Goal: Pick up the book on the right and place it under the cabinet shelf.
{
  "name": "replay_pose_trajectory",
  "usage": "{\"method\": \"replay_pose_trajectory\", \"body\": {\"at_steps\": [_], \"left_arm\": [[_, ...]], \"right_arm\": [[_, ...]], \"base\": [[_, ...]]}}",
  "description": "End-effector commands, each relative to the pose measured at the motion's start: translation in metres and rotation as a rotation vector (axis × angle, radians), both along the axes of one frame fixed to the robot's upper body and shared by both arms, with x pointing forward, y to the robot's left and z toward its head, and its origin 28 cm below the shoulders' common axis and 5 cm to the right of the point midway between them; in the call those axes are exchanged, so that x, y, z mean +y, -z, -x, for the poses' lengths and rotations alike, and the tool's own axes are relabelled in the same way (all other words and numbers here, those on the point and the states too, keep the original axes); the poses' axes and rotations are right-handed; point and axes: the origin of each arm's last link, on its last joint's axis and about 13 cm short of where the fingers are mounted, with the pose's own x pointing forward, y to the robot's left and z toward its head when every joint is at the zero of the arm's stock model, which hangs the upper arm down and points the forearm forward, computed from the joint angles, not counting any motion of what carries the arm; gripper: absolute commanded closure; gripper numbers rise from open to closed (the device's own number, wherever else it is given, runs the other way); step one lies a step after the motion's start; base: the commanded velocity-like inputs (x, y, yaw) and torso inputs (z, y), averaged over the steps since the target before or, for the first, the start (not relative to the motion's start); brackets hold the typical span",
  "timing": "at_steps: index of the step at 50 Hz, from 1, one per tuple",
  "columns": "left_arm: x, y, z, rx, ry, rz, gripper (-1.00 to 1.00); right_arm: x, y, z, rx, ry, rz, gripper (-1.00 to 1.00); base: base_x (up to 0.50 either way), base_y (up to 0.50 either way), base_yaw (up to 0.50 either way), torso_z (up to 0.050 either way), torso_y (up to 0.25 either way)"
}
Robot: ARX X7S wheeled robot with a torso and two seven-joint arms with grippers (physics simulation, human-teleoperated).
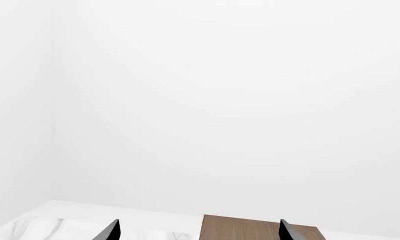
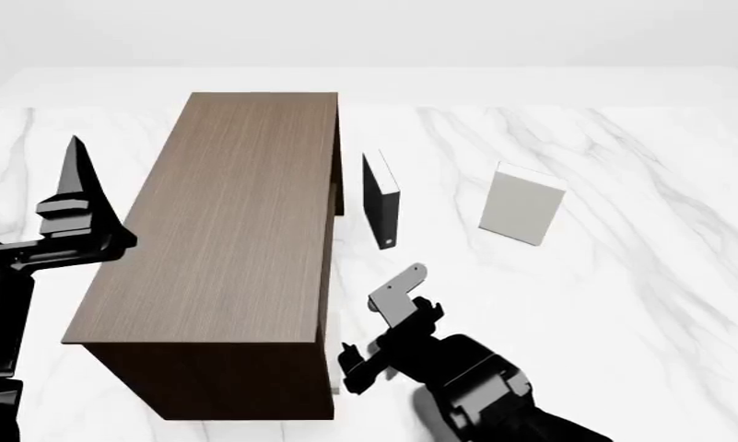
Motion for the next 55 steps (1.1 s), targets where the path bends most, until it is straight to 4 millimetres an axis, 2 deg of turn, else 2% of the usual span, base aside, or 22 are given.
{"method": "replay_pose_trajectory", "body": {"at_steps": [1,12,19,27,38,50,55], "left_arm": [[0.000,0.000,0.000,0.000,0.000,0.000,-1.00],[0.000,0.000,0.000,0.000,0.000,0.000,-1.00],[0.000,0.000,0.000,0.000,0.002,-0.001,-1.00],[0.000,0.000,0.000,0.000,0.002,-0.001,-1.00],[0.000,0.000,0.001,0.000,0.001,-0.001,-1.00],[-0.001,0.000,0.000,0.001,0.002,-0.001,-1.00],[0.000,0.000,0.000,0.001,0.001,0.000,-1.00]], "right_arm": [[0.015,0.000,0.004,0.016,-0.061,-0.025,-1.00],[0.018,-0.001,0.003,0.009,-0.065,-0.038,-1.00],[-0.001,-0.015,-0.005,-0.024,0.014,-0.044,-1.00],[-0.013,-0.022,-0.007,-0.043,0.061,-0.053,-1.00],[-0.027,-0.028,-0.004,-0.055,0.109,-0.058,-1.00],[-0.047,-0.044,0.005,-0.089,0.166,-0.066,-1.00],[-0.052,-0.060,0.014,-0.127,0.171,-0.091,-1.00]], "base": [[0.00,0.00,0.00,0.000,0.000],[0.00,0.00,0.00,0.000,0.000],[0.00,0.00,0.00,0.000,0.000],[-0.01,-0.01,-0.01,0.000,0.000],[0.00,0.00,0.00,0.001,0.000],[0.00,0.00,0.00,0.000,0.000],[0.00,0.00,0.00,0.000,0.000]]}}
